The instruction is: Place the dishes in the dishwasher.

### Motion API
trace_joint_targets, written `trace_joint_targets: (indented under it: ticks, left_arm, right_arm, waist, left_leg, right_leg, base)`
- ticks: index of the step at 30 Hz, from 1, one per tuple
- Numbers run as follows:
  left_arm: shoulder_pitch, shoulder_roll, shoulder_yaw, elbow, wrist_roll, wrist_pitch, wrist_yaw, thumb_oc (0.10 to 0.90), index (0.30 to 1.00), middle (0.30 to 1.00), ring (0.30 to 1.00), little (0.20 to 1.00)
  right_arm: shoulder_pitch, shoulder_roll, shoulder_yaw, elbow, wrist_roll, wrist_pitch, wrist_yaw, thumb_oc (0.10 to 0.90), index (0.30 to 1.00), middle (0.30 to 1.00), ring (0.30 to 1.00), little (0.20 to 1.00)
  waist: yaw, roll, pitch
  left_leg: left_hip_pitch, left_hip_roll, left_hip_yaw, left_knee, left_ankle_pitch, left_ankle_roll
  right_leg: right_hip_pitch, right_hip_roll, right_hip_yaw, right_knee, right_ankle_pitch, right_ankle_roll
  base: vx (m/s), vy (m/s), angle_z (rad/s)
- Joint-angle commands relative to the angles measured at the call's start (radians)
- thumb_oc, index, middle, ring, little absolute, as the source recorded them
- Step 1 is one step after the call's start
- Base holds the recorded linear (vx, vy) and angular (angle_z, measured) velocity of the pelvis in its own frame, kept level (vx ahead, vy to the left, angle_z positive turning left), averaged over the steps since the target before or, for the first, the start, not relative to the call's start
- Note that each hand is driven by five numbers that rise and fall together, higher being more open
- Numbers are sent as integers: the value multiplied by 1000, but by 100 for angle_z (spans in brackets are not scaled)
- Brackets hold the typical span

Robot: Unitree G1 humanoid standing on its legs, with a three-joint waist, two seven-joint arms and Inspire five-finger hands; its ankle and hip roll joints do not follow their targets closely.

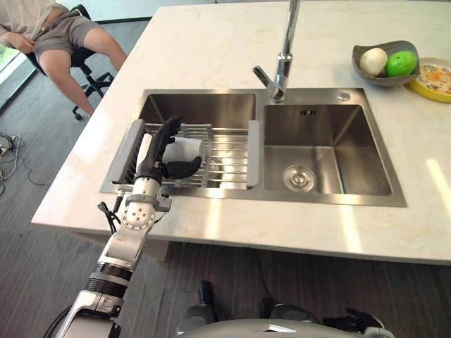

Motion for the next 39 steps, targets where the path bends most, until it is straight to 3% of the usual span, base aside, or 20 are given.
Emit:
trace_joint_targets:
  ticks: [1,6,9,14,17,20,21,24,33,39]
  left_arm:
    - [-51,68,130,-133,82,-63,41,800,900,900,900,900]
    - [-33,117,163,-193,150,-58,34,800,900,900,900,900]
    - [-33,169,180,-224,174,-61,3,800,900,900,900,900]
    - [-13,243,184,-250,178,-77,-51,800,900,900,900,900]
    - [-42,321,146,-242,264,-76,-79,800,900,900,900,900]
    - [-57,342,125,-237,286,-77,-88,800,900,900,900,900]
    - [-80,413,74,-218,343,-73,-118,800,900,900,900,900]
    - [-112,454,35,-191,411,-70,-120,800,900,900,900,900]
    - [-207,543,-71,-102,605,-48,-100,800,900,900,900,900]
    - [-254,558,-137,-51,693,-42,-72,800,900,900,900,900]
  right_arm:
    - [-9,2,21,24,-34,-4,15,800,900,900,900,900]
    - [-27,27,42,34,-61,4,35,800,900,900,900,900]
    - [-45,1,50,71,-92,7,49,800,900,900,900,900]
    - [-50,-26,49,88,-92,10,82,800,900,900,900,900]
    - [-42,-48,32,96,-74,7,89,800,900,900,900,900]
    - [-37,-48,30,99,-70,7,93,800,900,900,900,900]
    - [-29,-48,29,109,-66,11,100,800,900,900,900,900]
    - [-13,-46,27,116,-72,11,105,800,900,900,900,900]
    - [13,-55,25,113,-68,6,98,800,900,900,900,900]
    - [23,-58,25,107,-58,-1,90,800,900,900,900,900]
  waist:
    - [42,-44,-36]
    - [70,-66,-35]
    - [102,-68,-27]
    - [101,-71,-34]
    - [95,-71,-46]
    - [94,-72,-51]
    - [90,-65,-64]
    - [81,-62,-68]
    - [60,-52,-74]
    - [47,-51,-73]
  left_leg:
    - [-62,-23,18,156,-169,-23]
    - [-45,-58,55,128,-194,14]
    - [-39,-58,89,112,-196,12]
    - [-20,-52,110,103,-195,4]
    - [-10,-52,108,85,-188,-5]
    - [-5,-52,106,78,-185,-8]
    - [11,-52,100,61,-180,-12]
    - [26,-51,97,42,-176,-16]
    - [40,-42,108,12,-165,-22]
    - [49,-37,123,6,-165,-24]
  right_leg:
    - [-64,-225,26,31,97,160]
    - [-116,-268,2,76,187,177]
    - [-124,-312,-141,73,235,190]
    - [-111,-293,-116,28,234,197]
    - [-89,-288,-125,2,230,208]
    - [-78,-287,-136,-8,228,210]
    - [-58,-285,-152,-22,224,217]
    - [-43,-280,-162,-38,217,219]
    - [-39,-262,-159,-77,213,223]
    - [-41,-254,-147,-89,215,223]
  base:
    - [6,158,-1]
    - [-25,109,-13]
    - [-53,11,-49]
    - [22,-36,-5]
    - [50,-45,-3]
    - [44,-24,-1]
    - [74,-26,0]
    - [69,-28,9]
    - [10,-6,0]
    - [15,-1,-4]
